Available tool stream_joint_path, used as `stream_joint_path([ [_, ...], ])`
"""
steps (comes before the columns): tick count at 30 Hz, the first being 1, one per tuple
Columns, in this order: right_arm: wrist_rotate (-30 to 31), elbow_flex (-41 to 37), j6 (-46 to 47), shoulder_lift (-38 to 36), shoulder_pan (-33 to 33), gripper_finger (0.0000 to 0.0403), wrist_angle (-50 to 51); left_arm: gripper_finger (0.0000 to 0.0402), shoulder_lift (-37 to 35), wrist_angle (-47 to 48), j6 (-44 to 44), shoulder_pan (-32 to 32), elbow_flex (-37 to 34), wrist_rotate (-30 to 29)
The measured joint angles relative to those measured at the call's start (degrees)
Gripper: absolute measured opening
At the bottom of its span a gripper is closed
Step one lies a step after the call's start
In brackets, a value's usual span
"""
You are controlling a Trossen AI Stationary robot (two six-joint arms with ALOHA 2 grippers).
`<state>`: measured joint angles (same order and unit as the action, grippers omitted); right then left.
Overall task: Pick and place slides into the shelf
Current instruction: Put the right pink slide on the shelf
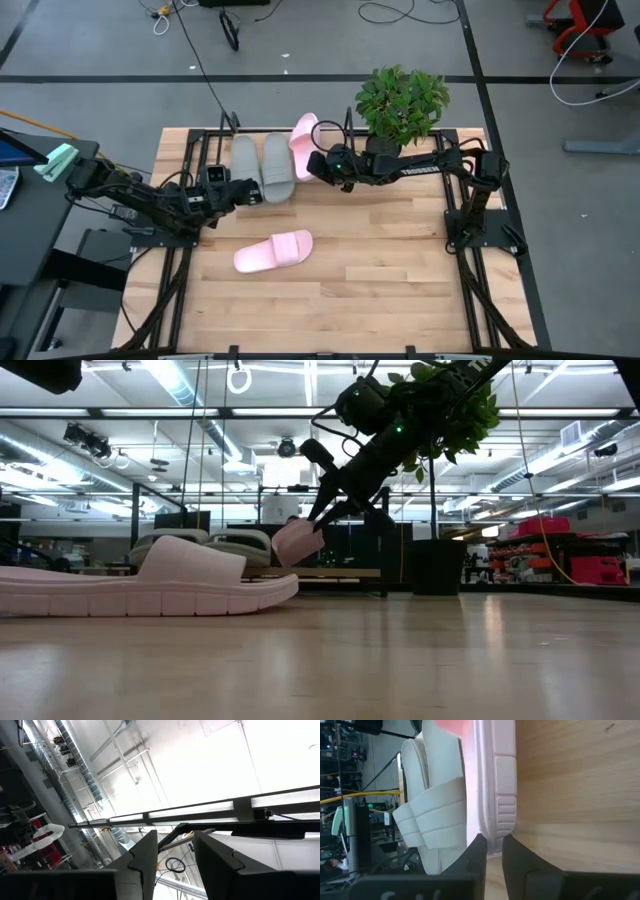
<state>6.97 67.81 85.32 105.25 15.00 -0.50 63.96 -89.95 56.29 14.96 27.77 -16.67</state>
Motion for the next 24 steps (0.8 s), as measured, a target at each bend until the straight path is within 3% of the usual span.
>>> stream_joint_path([
  [24, -3.7, 0.0, 2.9, 3.8, 0.9, 0.0053, -6.1, 0.0126, 0.0, 0.9, 0.0, 0.0, 0.0, 0.0],
])
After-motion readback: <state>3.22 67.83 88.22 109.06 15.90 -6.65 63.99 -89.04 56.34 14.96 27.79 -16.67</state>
